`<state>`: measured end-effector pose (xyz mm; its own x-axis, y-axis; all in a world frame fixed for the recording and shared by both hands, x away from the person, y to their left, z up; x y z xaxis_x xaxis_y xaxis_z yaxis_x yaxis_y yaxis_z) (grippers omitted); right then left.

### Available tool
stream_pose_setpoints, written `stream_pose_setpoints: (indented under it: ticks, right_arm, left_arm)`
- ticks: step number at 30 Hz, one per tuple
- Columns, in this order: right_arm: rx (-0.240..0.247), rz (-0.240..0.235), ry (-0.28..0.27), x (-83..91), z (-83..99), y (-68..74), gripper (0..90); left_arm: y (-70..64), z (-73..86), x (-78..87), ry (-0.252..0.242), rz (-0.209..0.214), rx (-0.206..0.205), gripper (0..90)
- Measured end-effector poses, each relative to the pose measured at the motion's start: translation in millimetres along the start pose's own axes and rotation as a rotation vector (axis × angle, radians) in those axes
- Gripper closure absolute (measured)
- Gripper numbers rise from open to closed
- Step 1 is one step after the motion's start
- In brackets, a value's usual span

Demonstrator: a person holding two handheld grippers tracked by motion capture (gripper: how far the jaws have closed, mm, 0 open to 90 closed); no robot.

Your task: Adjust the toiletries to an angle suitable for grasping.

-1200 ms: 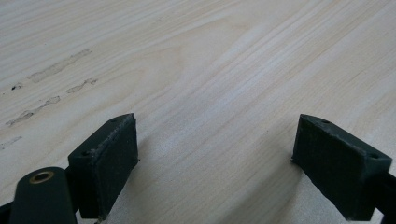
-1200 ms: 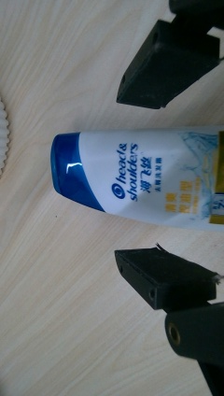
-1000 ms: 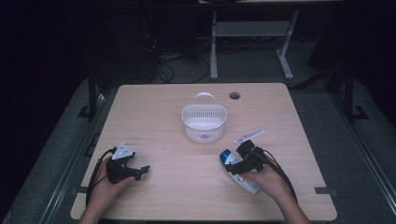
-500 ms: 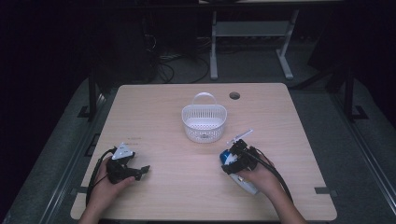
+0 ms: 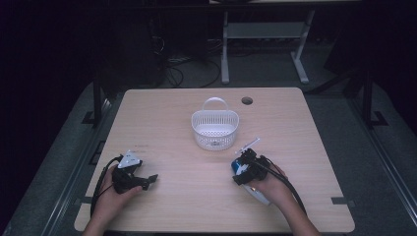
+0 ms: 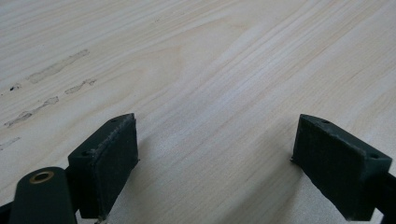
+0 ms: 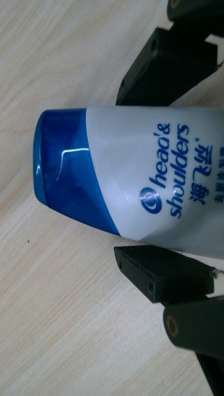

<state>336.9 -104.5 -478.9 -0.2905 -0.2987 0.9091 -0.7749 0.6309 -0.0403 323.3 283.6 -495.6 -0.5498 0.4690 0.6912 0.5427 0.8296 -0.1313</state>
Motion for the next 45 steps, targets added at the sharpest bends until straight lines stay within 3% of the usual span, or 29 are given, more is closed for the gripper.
stream_pose_setpoints:
  ticks: [12, 24, 34, 45]
  right_arm:
    - [0.009, 0.007, 0.046, 1.6, -3.4, 3.1, 31.2]
    - [0.021, -0.001, 0.039, 1.8, -4.1, 3.0, 33.5]
    - [0.000, -0.020, -0.014, 7.1, -0.4, -2.6, 33.9]
    - [-0.058, -0.021, -0.133, 27.6, 8.7, -12.6, 34.0]
  left_arm:
    - [-0.1, 0.0, 0.0, -0.001, 0.000, 0.000, 13.7]
    - [-0.1, 0.0, 0.0, -0.001, 0.001, 0.000, 13.7]
    - [-0.1, 0.0, -0.1, -0.002, 0.001, 0.000, 13.7]
    - [-0.2, 0.1, -0.2, -0.003, 0.001, 0.000, 13.7]
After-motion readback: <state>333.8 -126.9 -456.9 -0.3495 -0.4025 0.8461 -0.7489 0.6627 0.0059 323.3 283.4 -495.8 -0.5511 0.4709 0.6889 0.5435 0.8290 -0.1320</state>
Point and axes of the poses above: each handheld gripper's, and its own axes: x roughly backward along the jaws, z roughly out of its underside, y roughly to its left, the point moved 3 cm from there along -x, roughly forward along the jaws, and after that the axes turned 11 degrees about x, right-handed, at the moved point
